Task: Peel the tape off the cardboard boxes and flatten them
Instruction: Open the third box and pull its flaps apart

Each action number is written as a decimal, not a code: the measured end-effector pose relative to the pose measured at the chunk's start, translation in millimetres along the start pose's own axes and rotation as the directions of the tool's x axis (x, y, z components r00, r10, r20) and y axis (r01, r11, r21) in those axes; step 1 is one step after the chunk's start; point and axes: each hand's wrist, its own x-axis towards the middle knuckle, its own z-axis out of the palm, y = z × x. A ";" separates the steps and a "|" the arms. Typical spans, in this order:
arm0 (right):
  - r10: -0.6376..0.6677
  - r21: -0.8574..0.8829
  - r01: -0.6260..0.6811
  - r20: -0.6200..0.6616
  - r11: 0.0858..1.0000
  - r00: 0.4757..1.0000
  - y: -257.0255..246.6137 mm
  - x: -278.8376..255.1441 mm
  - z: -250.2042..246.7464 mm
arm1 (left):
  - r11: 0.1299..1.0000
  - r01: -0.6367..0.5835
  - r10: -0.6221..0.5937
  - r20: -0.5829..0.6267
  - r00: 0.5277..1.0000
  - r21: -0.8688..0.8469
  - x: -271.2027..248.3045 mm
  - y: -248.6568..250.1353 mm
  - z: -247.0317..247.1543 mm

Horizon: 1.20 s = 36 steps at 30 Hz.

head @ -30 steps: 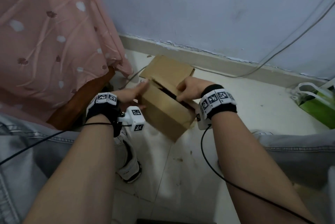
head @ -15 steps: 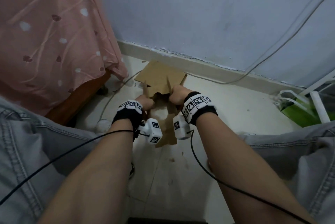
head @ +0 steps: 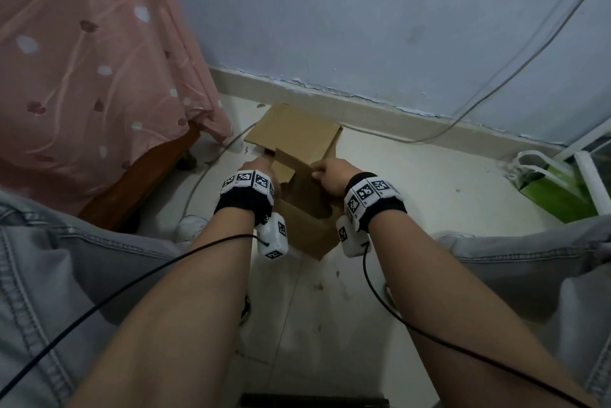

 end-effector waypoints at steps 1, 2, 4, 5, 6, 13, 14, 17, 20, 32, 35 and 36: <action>-0.014 -0.003 0.014 -0.005 1.000 1.000 -0.2 1.4 1.5 | 1.000 0.007 -0.008 0.041 0.999 0.027 -0.7 3.1 1.9; -0.019 0.002 0.019 -0.001 1.000 1.000 -1.5 1.3 3.5 | 1.000 0.024 -0.025 0.074 0.997 0.014 -4.9 5.2 3.0; -0.025 0.021 0.025 0.002 0.999 1.000 -0.1 3.8 8.3 | 0.998 0.059 -0.057 0.089 0.994 -0.020 -5.5 4.5 10.6; -0.026 0.040 0.026 -0.011 0.999 1.000 1.2 4.4 10.1 | 0.996 0.080 -0.078 0.078 0.994 -0.032 -6.4 2.5 14.0; -0.018 0.071 0.020 -0.034 0.997 0.999 2.0 3.0 11.6 | 0.994 0.098 -0.096 0.053 0.994 -0.045 -7.0 -0.7 17.3; 0.399 -0.013 -0.399 -0.011 0.917 0.917 16.4 6.9 18.1 | 0.987 0.129 -0.122 0.075 0.990 -0.092 -9.1 -16.3 16.2; 0.454 0.021 -0.454 0.016 0.891 0.891 17.4 4.5 16.9 | 0.989 0.130 -0.124 0.081 0.989 -0.068 -8.4 -18.3 15.7; 0.413 0.019 -0.414 0.043 0.910 0.910 30.5 12.2 30.2 | 0.986 0.119 -0.112 0.070 0.991 -0.118 -8.1 -22.6 11.3; 0.410 -0.181 -0.392 0.080 0.902 0.908 33.1 5.0 24.4 | 0.969 0.144 -0.119 0.130 0.984 -0.199 -4.4 -24.5 4.1; 0.401 0.352 -0.409 0.100 0.842 0.911 61.2 -5.8 -46.4 | 0.905 -0.140 0.328 0.448 0.832 -0.402 -9.4 -50.7 -18.5; 0.447 0.453 -0.454 0.130 0.767 0.885 68.5 -6.3 -45.9 | 0.883 -0.096 0.352 0.511 0.784 -0.460 -3.8 -53.4 -15.8; 0.458 0.478 -0.455 0.119 0.751 0.881 67.7 -8.6 -45.9 | 0.882 -0.092 0.352 0.518 0.780 -0.461 -4.7 -51.9 -13.4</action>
